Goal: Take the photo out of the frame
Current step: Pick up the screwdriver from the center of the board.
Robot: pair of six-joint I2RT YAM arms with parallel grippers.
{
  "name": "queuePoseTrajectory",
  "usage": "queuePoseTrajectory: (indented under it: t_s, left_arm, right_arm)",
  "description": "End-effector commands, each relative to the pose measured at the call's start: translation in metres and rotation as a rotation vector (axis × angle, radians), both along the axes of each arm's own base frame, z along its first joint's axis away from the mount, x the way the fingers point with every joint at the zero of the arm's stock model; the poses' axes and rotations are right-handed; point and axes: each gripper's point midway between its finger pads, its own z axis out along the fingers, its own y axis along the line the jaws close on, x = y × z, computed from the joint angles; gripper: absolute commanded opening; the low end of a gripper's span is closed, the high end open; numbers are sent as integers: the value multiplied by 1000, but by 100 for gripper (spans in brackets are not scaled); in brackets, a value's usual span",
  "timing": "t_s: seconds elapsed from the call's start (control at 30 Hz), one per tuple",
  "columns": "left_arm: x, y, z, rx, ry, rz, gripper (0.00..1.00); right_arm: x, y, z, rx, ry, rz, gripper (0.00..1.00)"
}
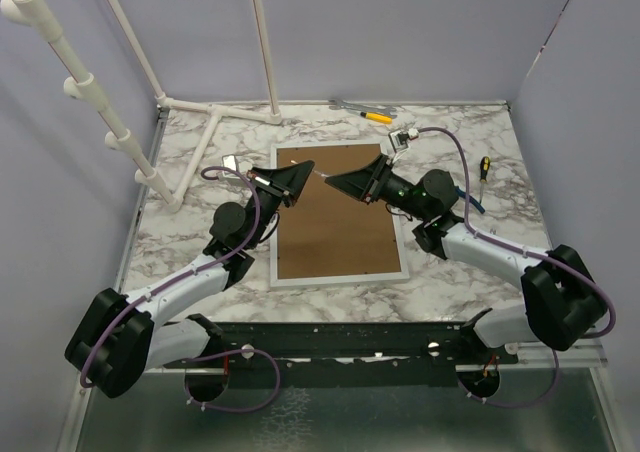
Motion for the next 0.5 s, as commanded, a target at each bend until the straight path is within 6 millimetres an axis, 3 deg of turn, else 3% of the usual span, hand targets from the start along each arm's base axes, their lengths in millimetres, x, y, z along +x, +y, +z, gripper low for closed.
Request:
queuePoseTrajectory:
  t_s: [0.0, 0.17, 0.47]
  left_arm:
    - [-5, -5, 4, -5, -24, -31, 0]
    - [-4, -4, 5, -2, -28, -25, 0]
    - [-4, -5, 5, 1, -28, -30, 0]
  right_arm:
    - [-12, 1, 9, 9, -4, 37, 37]
    - [-12, -2, 7, 5, -1, 20, 28]
    - [-13, -3, 4, -3, 7, 19, 24]
